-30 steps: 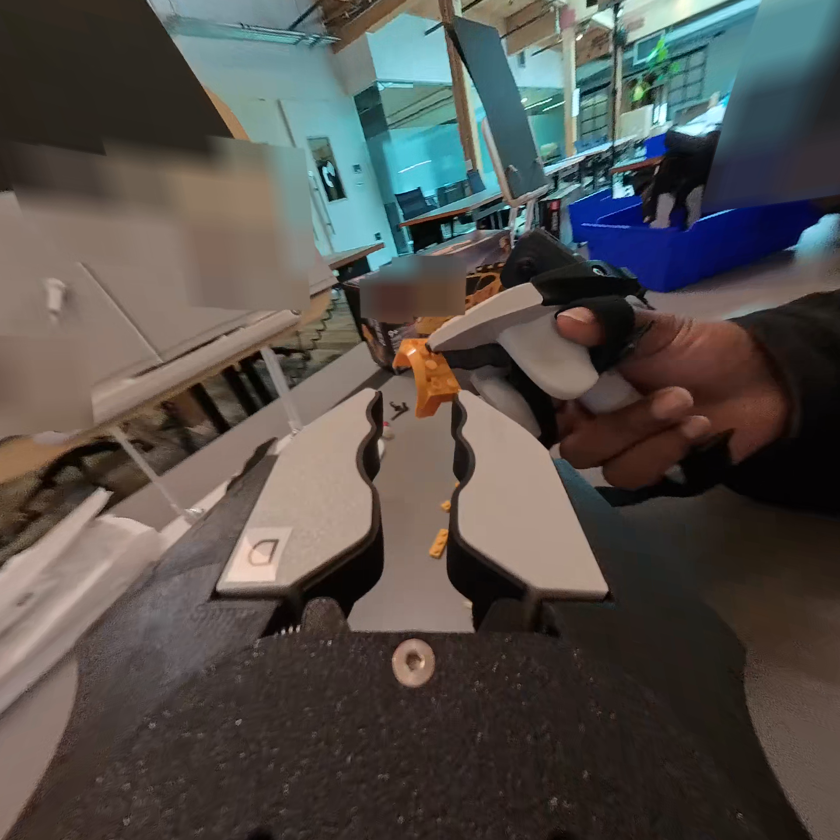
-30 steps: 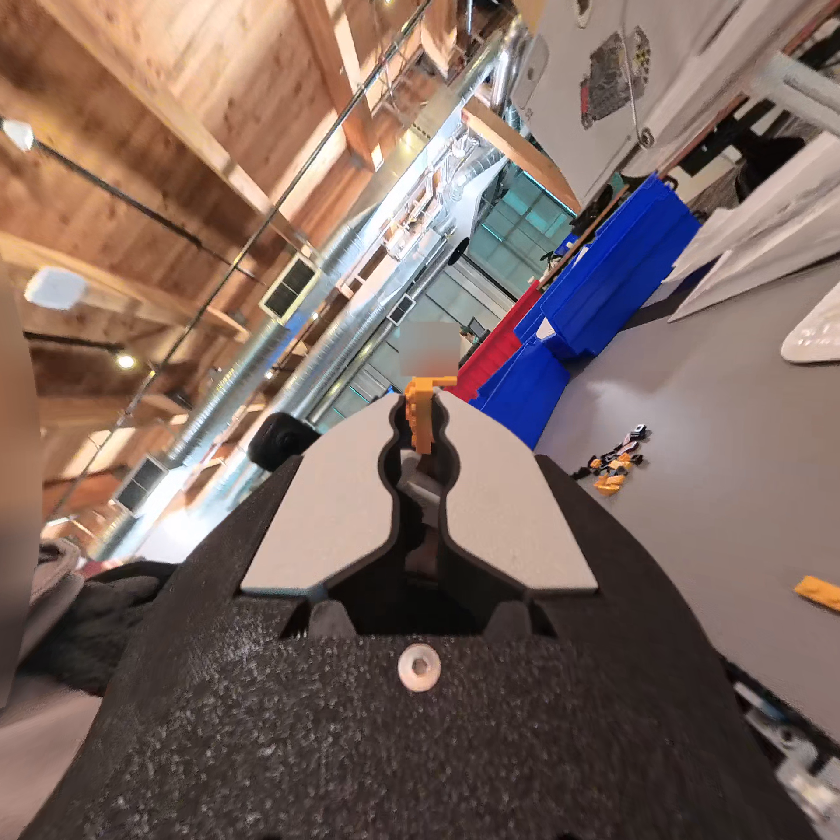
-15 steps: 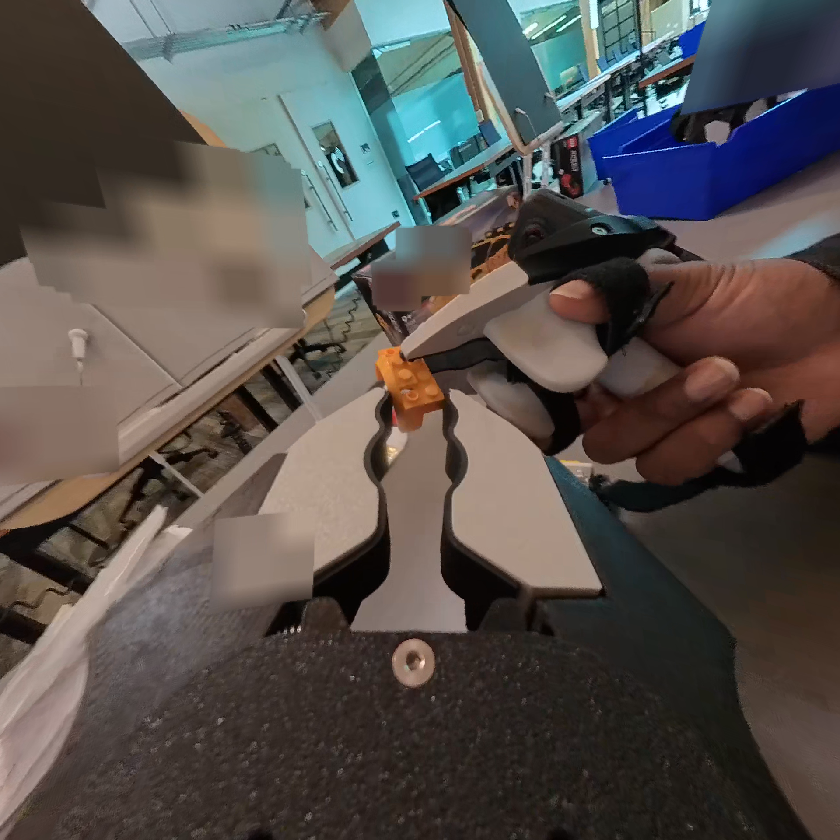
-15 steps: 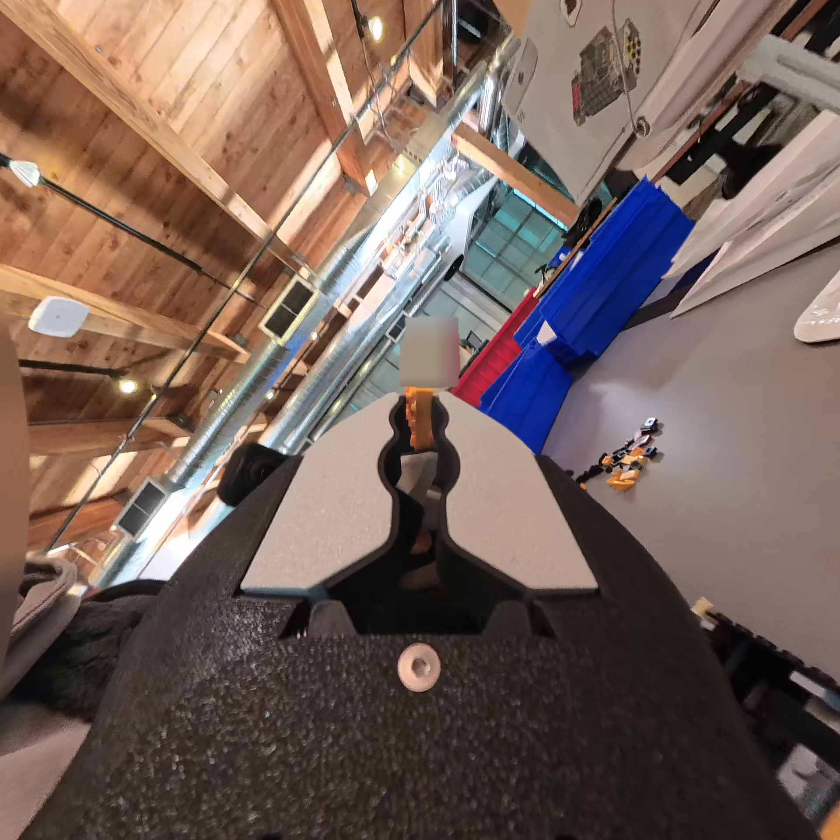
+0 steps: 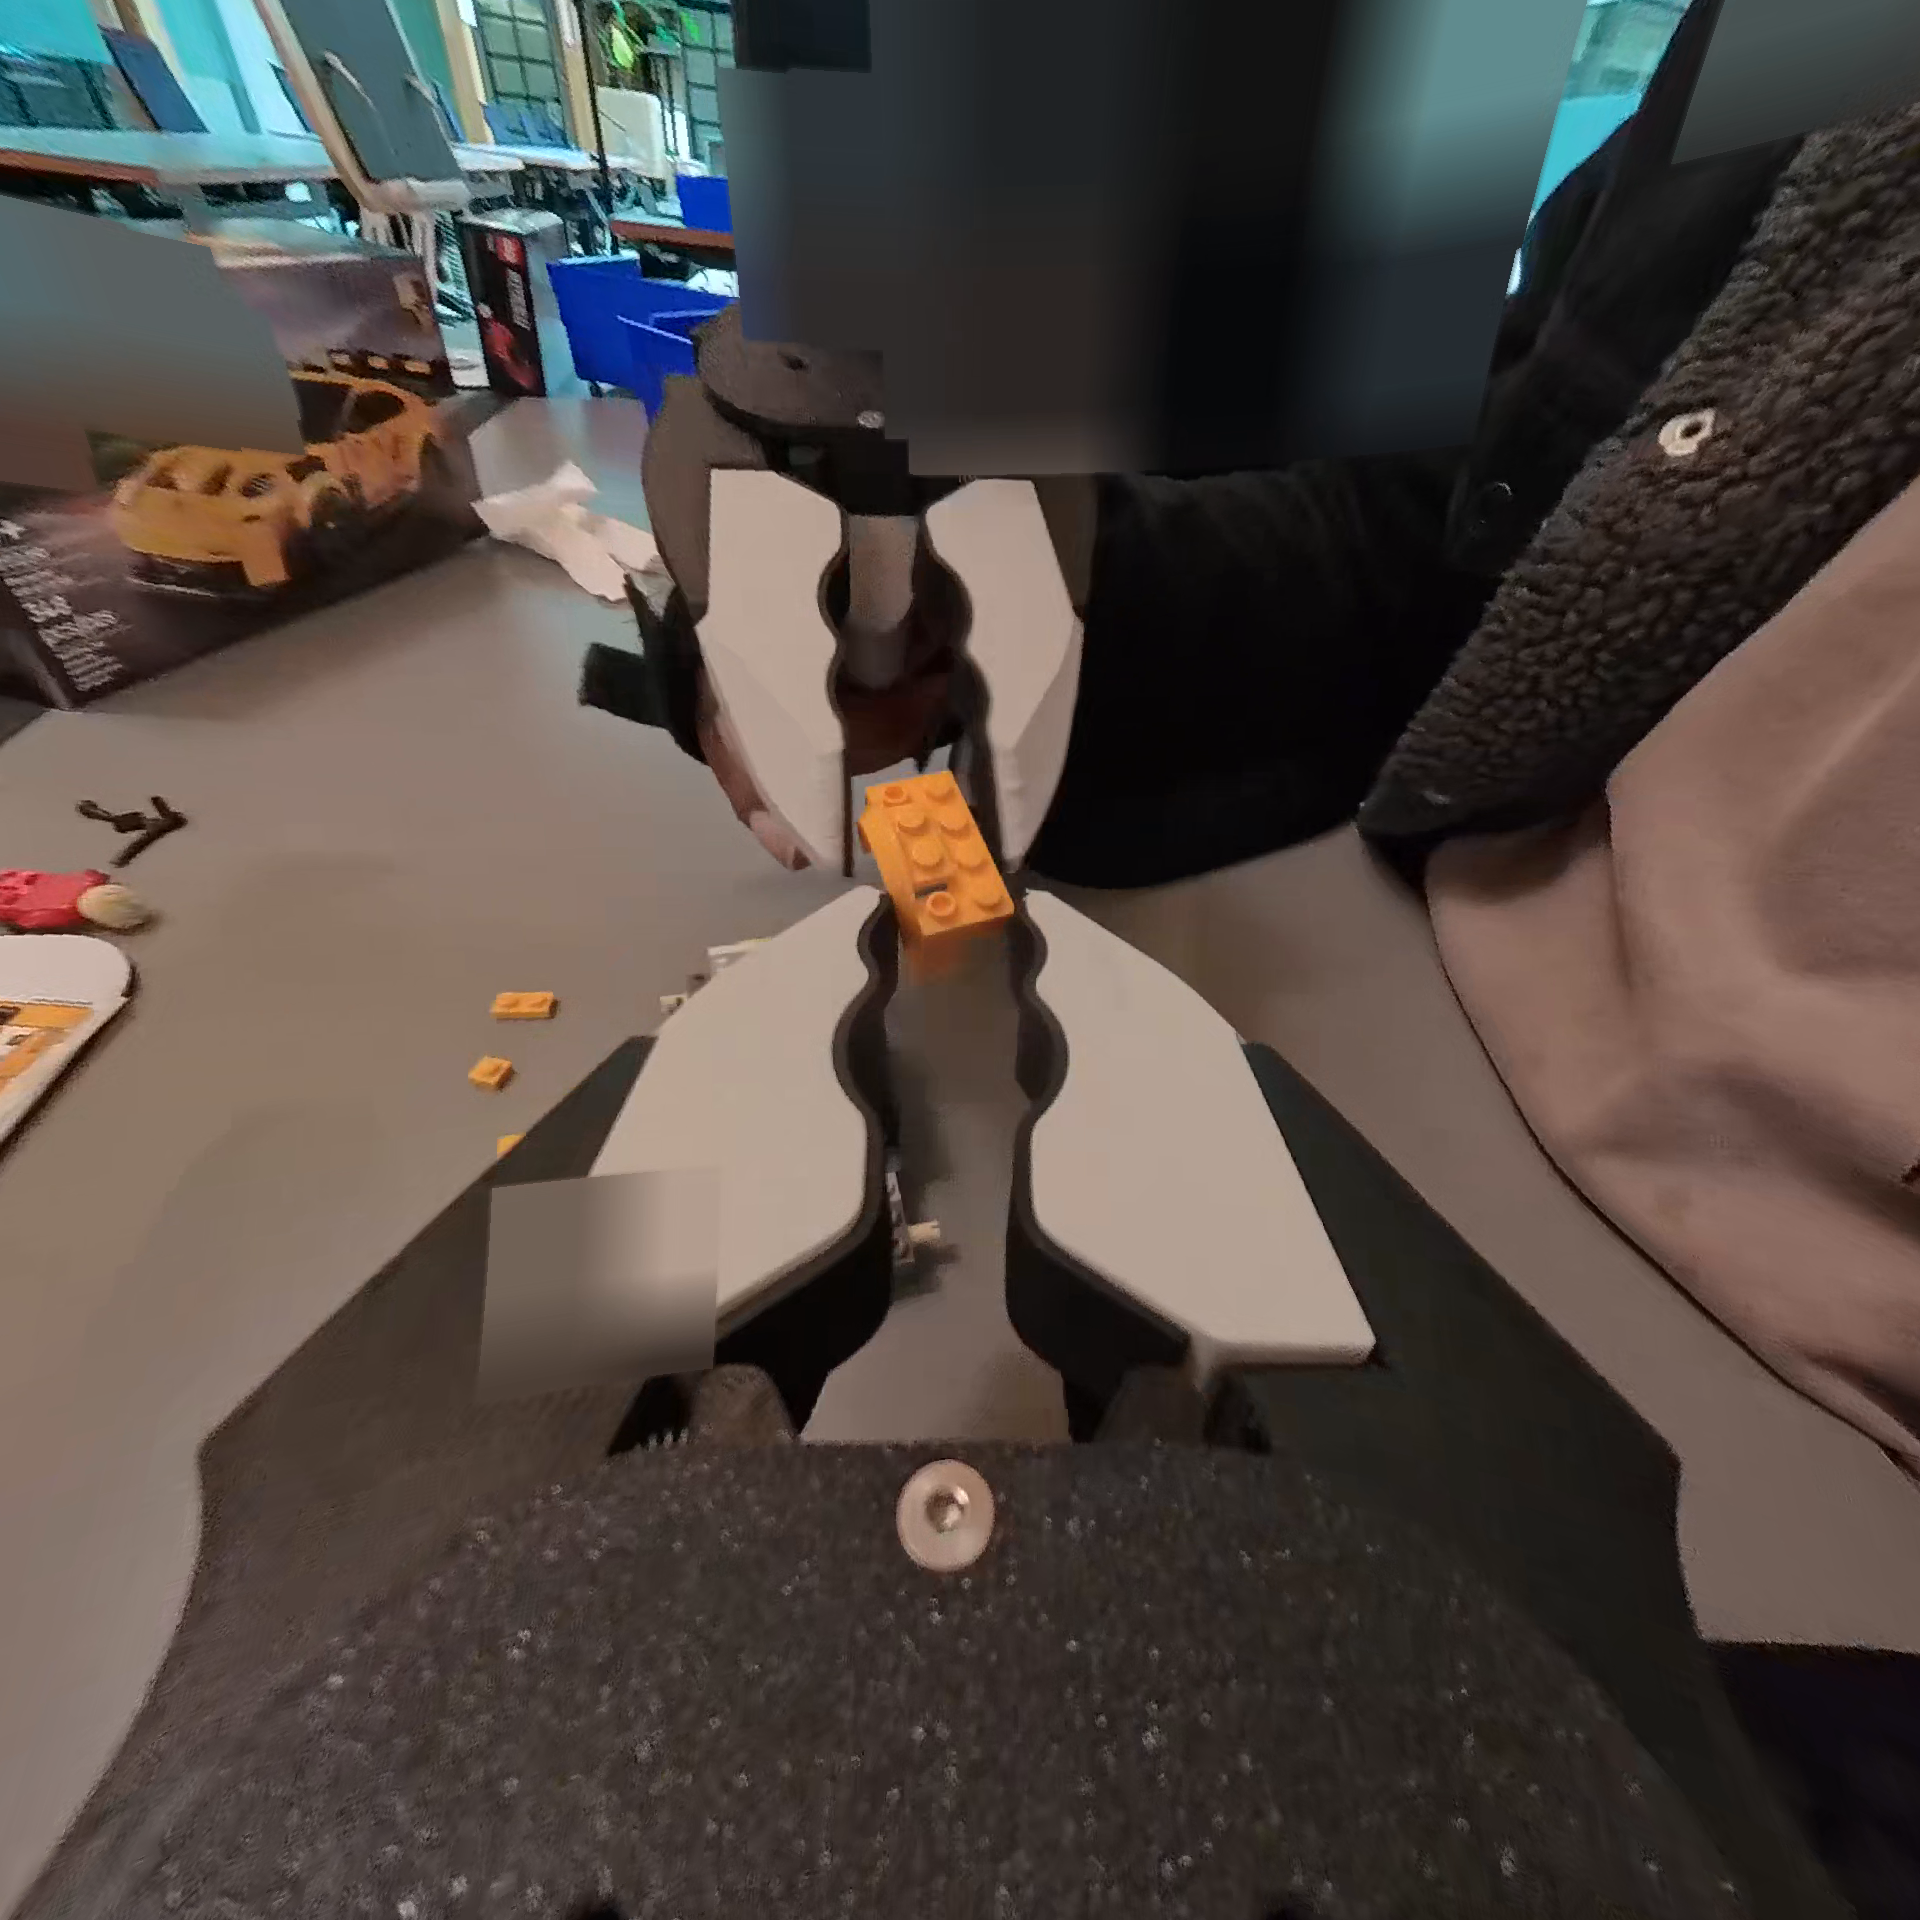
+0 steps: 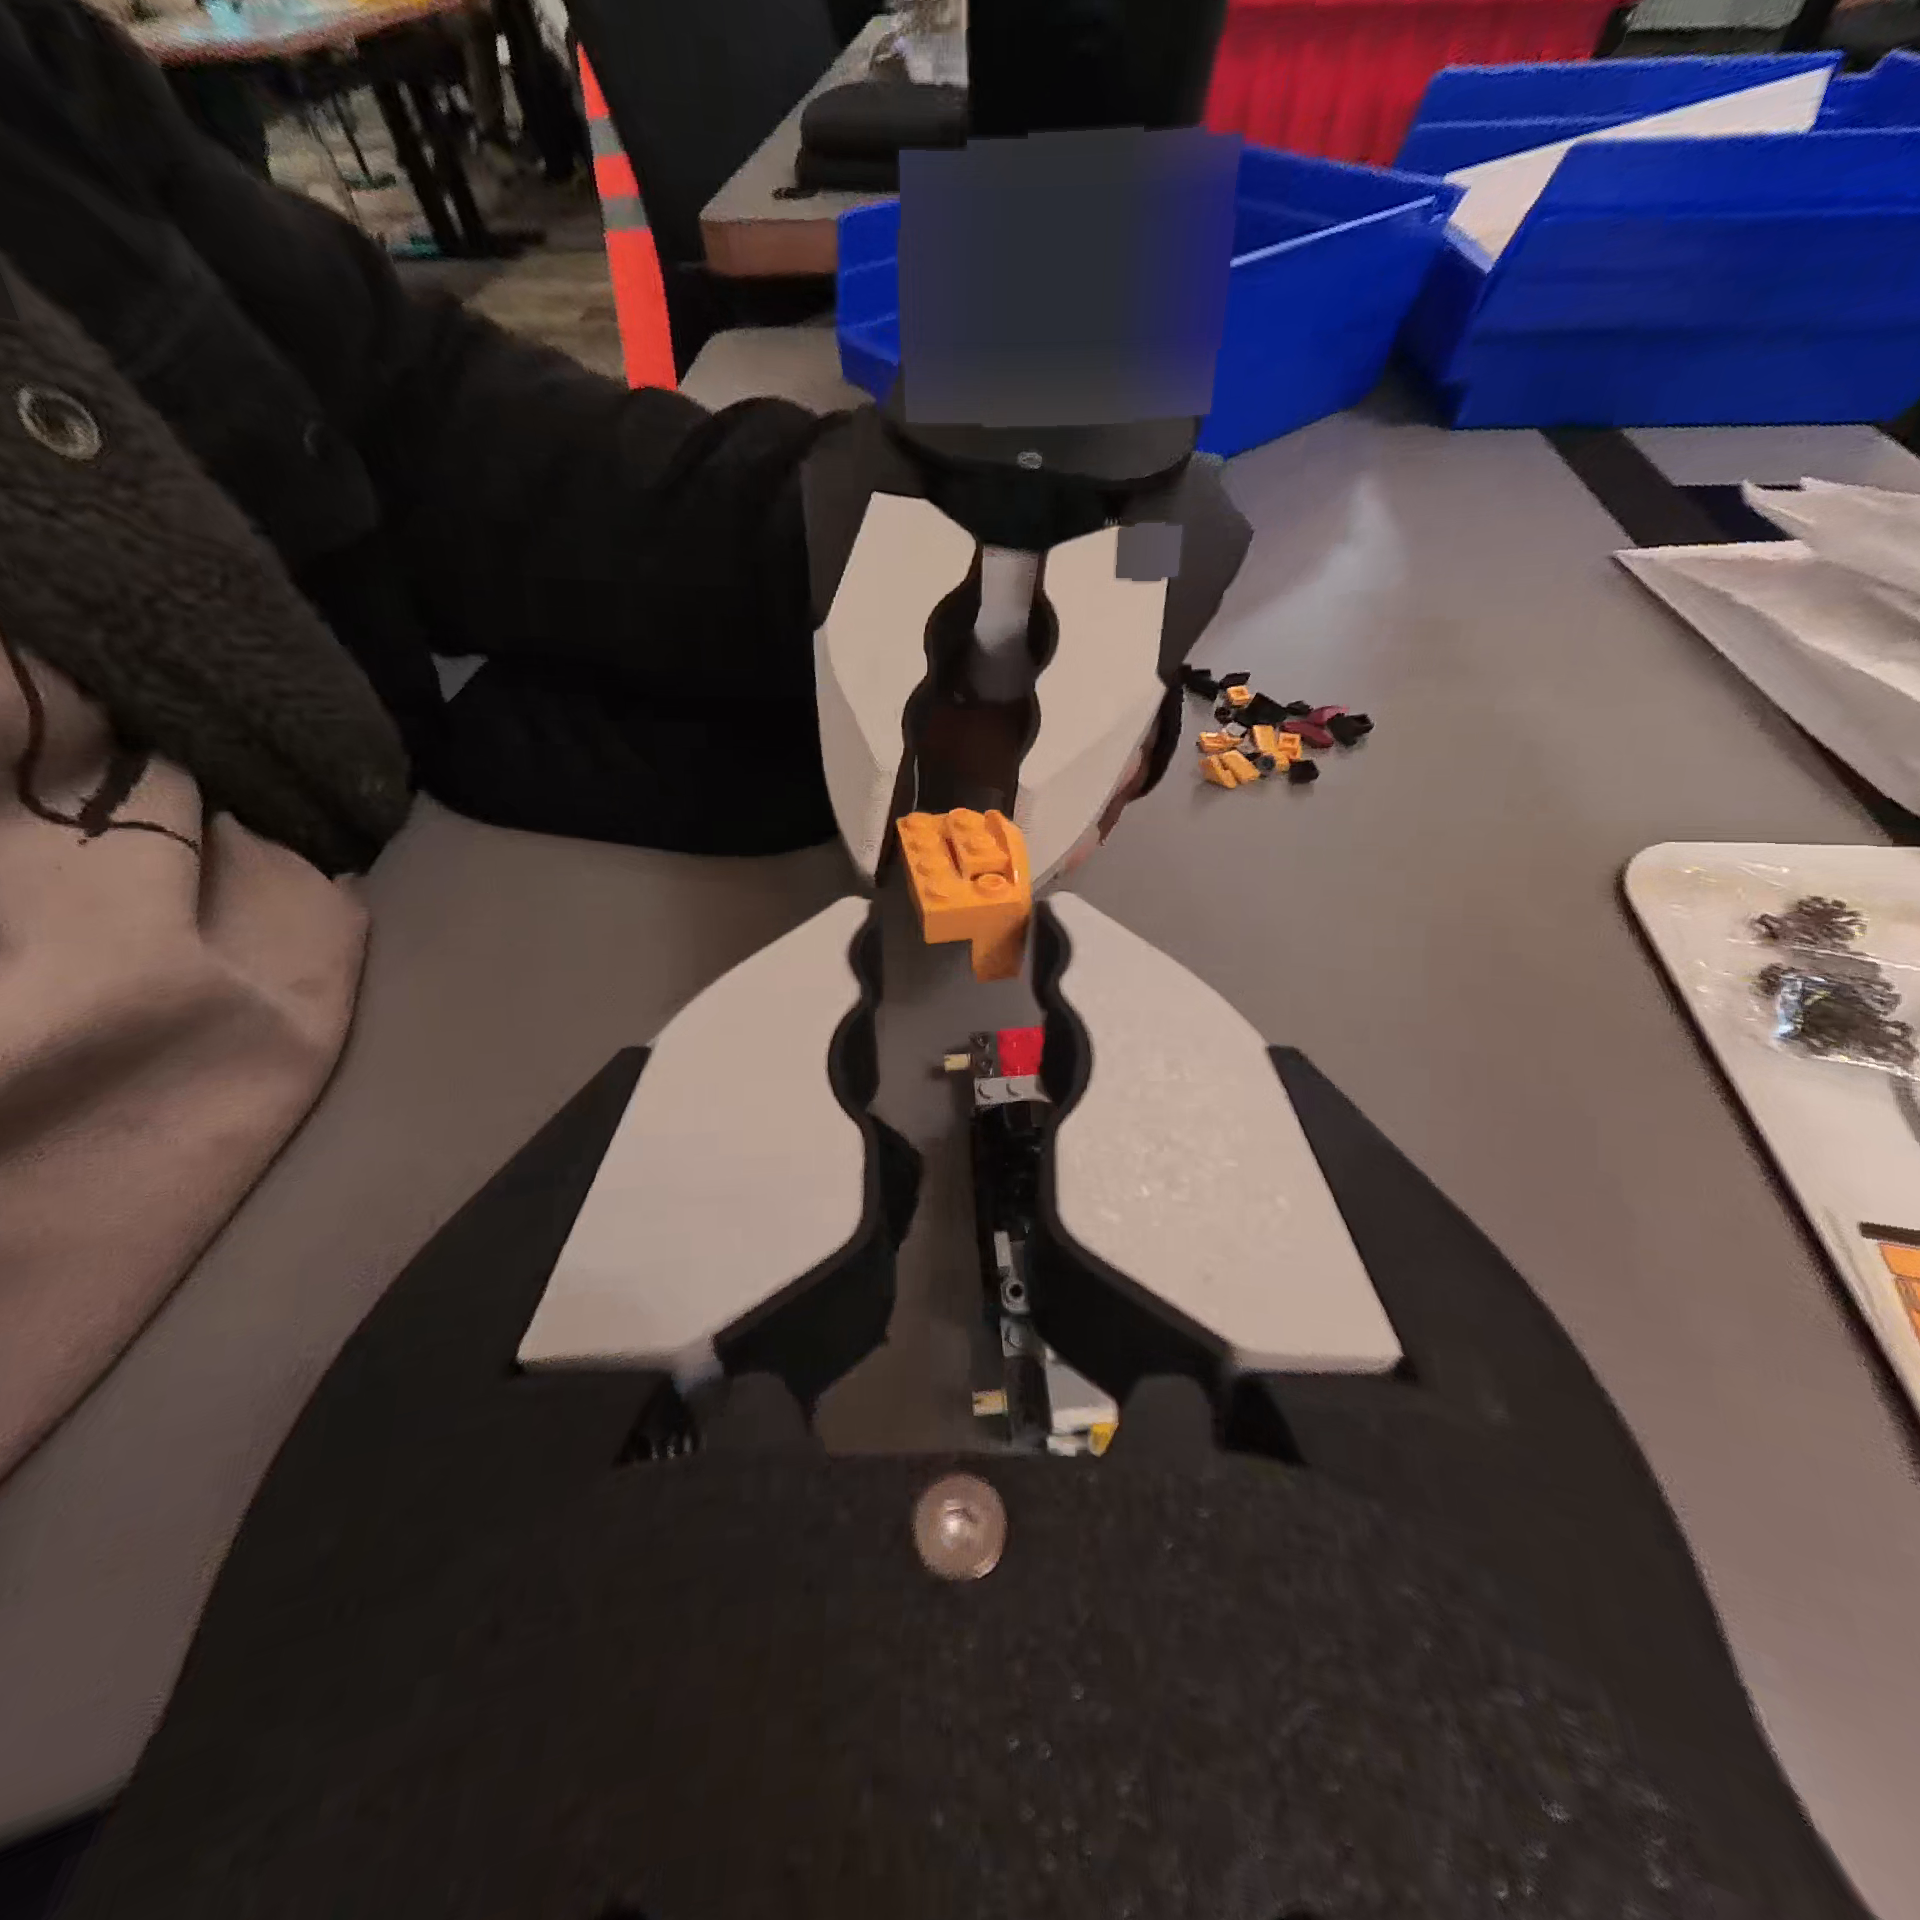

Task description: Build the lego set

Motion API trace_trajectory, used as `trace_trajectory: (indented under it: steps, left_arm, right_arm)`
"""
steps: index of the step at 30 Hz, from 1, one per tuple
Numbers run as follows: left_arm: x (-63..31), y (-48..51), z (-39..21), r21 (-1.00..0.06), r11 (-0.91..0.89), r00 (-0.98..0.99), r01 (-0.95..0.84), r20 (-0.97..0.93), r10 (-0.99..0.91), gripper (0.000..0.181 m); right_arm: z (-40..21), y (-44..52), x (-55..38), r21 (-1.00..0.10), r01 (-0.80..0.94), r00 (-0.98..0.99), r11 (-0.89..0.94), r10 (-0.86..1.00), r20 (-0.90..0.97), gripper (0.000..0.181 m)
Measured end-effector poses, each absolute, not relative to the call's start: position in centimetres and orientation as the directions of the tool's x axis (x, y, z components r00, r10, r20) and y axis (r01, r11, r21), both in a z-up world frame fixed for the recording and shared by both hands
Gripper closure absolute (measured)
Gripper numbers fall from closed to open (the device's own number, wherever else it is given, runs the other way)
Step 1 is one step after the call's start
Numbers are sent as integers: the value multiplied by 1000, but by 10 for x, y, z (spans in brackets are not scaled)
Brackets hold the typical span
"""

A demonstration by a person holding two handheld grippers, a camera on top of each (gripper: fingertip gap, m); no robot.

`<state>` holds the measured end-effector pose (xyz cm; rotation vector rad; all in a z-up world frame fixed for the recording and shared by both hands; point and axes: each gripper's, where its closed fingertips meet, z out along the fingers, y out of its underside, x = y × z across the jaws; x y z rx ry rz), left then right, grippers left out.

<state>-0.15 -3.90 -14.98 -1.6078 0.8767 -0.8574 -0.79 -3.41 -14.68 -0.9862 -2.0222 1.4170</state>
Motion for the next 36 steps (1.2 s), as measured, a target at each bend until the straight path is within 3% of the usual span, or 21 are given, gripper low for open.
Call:
trace_trajectory:
  steps: [1,12,17,25,29,36]
  left_arm:
    - [0,-41,-152,-978,-171,464,-122,96,-881,161]
    - [-18,-25,-150,-985,-160,600,-71,86,-796,160]
    - [-23,-22,-155,-977,-187,628,-107,79,-774,163]
    - [-54,-4,-184,-932,-333,747,-142,119,-654,163]
    - [-67,-1,-218,-863,-474,786,-173,169,-594,163]
    - [-70,-1,-241,-784,-558,819,-271,117,-562,162]
  right_arm:
    - [-147,-34,-8,-937,273,-625,216,780,-3,161]
    - [-144,-19,-22,-972,186,-533,144,846,24,162]
    - [-157,-17,-24,-958,223,-527,181,849,38,162]
    - [-177,40,-24,-862,409,-443,299,891,99,159]
    - [-198,68,-18,-751,531,-483,392,868,111,160]
    - [-229,81,-26,-665,616,-506,423,859,78,163]
